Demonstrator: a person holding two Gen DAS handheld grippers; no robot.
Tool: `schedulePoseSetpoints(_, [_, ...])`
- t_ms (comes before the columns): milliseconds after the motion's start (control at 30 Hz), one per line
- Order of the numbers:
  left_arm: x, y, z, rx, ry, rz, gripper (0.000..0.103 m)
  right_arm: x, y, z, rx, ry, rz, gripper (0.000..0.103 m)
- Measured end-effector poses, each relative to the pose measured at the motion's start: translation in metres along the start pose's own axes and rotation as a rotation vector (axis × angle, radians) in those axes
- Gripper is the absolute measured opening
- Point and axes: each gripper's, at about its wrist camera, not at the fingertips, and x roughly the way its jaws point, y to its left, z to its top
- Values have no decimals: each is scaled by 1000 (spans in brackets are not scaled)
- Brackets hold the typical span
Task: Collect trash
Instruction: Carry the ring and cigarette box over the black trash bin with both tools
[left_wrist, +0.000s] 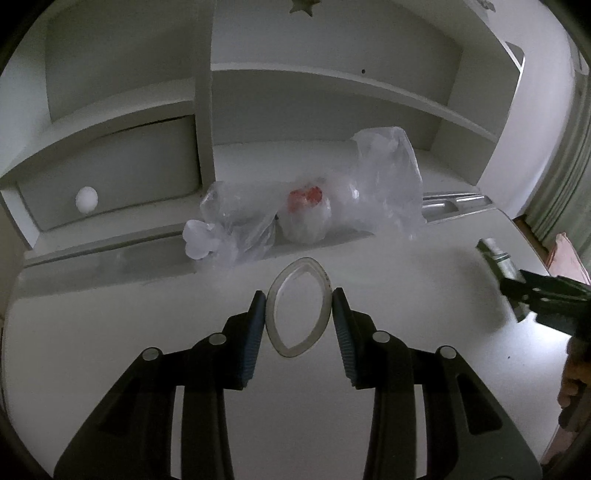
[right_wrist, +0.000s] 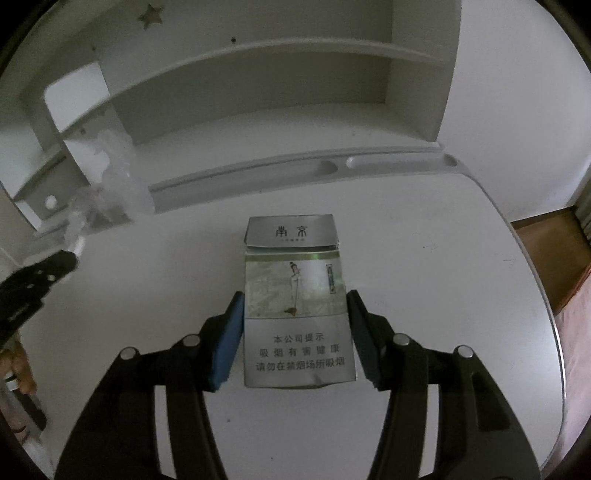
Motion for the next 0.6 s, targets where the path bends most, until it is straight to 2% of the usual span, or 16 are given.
schedulePoseSetpoints(167, [-16, -5, -3, 50, -34, -4, 36, -12, -6, -11, 63, -33, 148, 54])
schedulePoseSetpoints(233, [-17, -8, -3, 45, -53, -36, 36, -22, -8, -13, 74, -57, 174, 54])
schedulePoseSetpoints(333, [-17, -25, -1, 24, -39, -81, 35, -42, -24, -17, 85, -85, 227, 54])
schedulePoseSetpoints(400, [-27, -57, -2, 73, -47, -126, 35, -62, -43, -24, 99, -120, 233, 55])
schedulePoseSetpoints(433, [-36, -88, -3, 110, -47, -181, 35, -75, -59, -31, 116, -137, 244, 55])
schedulePoseSetpoints(500, [-50, -132, -8, 176, -49, -246, 35, -100, -100, -48, 168, -152, 254, 55])
schedulePoseSetpoints(600, [-77, -235, -28, 328, -45, -408, 35, -138, -157, -79, 229, -172, 227, 55])
